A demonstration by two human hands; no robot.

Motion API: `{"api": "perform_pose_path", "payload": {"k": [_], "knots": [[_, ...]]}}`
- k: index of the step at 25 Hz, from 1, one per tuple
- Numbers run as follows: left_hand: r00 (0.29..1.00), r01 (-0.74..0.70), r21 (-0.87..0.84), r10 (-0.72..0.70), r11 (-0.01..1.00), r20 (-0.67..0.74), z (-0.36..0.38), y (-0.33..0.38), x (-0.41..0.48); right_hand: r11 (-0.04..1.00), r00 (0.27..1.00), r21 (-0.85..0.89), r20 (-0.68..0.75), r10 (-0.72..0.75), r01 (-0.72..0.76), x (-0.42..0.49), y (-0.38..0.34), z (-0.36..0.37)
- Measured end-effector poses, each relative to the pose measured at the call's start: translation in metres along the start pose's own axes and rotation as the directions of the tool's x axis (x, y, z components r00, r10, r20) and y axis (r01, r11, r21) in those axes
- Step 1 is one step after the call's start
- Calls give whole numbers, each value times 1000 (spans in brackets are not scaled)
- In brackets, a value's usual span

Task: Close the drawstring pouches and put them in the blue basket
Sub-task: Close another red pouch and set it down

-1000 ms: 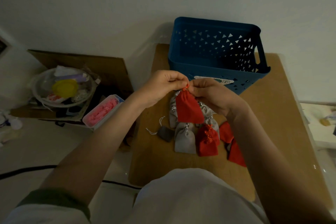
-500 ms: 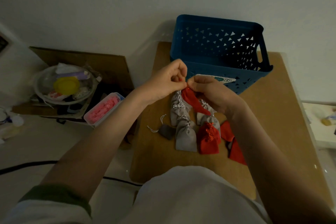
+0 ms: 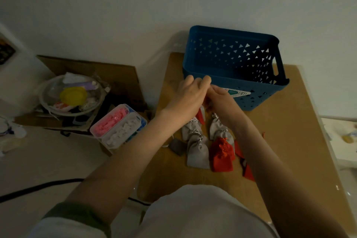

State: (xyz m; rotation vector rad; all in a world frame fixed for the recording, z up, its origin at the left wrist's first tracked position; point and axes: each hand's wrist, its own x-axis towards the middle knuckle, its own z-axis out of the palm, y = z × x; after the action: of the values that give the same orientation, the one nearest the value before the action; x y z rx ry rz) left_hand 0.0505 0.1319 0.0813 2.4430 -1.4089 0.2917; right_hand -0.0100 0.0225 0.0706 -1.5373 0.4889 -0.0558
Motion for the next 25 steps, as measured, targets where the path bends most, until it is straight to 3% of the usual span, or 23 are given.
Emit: {"api": "perform_pose_path", "payload": {"k": [3, 11, 16, 18, 19, 21, 22, 25], "knots": [[969, -136, 100, 154, 986, -195, 12, 0, 0, 991, 997, 106, 0, 77, -77, 2, -3, -7], [915, -203, -4, 188, 979, -356, 33, 10, 8, 927, 965, 269, 113, 238, -261, -4, -12, -38], [890, -214, 34, 209, 976, -406, 37, 20, 15, 907, 977, 362, 63, 205, -214, -9, -9, -42], [926, -120, -104, 74, 987, -371, 35, 26, 19, 922, 985, 354, -9, 171, -157, -12, -6, -44], [941, -3, -244, -79, 970, -328, 34, 28, 21, 924, 986, 357, -40, 161, -137, -14, -5, -45], [897, 276, -512, -410, 814, -168, 34, 27, 27, 921, 985, 371, -72, 159, -122, -17, -3, -48], [867, 364, -568, -491, 738, -83, 36, 27, 31, 917, 984, 379, -77, 162, -122, -18, -1, -50], [903, 332, -606, -430, 723, -19, 45, 34, 35, 897, 983, 425, -74, 169, -122, -19, 6, -58]]}}
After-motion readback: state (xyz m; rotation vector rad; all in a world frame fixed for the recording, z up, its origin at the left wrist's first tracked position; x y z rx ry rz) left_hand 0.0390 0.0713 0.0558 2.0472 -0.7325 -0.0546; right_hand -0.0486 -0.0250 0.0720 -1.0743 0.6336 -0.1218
